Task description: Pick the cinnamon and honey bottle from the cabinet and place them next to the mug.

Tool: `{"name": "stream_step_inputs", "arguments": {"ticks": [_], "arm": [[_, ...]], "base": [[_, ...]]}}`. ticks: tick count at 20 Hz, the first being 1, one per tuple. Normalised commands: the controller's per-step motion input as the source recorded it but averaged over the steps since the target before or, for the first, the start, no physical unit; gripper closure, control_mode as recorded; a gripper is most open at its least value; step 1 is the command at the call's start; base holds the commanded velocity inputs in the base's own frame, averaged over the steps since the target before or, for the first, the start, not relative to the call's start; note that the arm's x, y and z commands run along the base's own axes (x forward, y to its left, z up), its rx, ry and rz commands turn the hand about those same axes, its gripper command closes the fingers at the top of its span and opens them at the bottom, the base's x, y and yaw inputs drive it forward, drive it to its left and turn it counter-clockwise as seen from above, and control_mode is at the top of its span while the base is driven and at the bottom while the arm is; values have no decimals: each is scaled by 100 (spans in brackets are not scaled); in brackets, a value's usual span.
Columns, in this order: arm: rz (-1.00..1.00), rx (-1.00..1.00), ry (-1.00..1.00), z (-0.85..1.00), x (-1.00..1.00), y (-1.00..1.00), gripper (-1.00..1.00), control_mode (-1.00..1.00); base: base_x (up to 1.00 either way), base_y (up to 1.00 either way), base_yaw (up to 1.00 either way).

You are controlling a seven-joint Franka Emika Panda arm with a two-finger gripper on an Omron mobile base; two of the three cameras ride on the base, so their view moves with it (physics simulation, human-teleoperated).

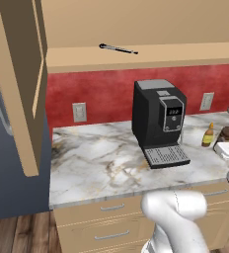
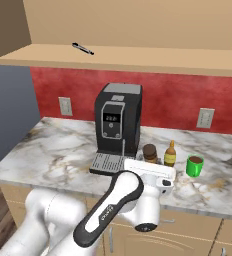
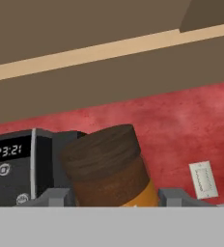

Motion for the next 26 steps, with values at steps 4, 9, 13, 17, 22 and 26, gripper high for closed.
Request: {"name": "stream_step_inputs", "arguments": {"ticks": [4, 9, 13, 17, 22, 26], "arm": [[0, 0, 0, -23, 30, -18, 100, -100], [0, 0, 0, -2, 43, -15, 100, -100], [0, 0, 0, -5, 40, -15, 100, -100], [0, 0, 0, -14, 32, -16, 100, -100], [0, 0, 0, -18, 34, -18, 100, -100], [0, 0, 0, -19, 32, -20, 100, -100]], "base": [[0, 0, 0], [0, 0, 0], [0, 0, 0], [0, 0, 0], [0, 0, 0], [0, 0, 0]]}}
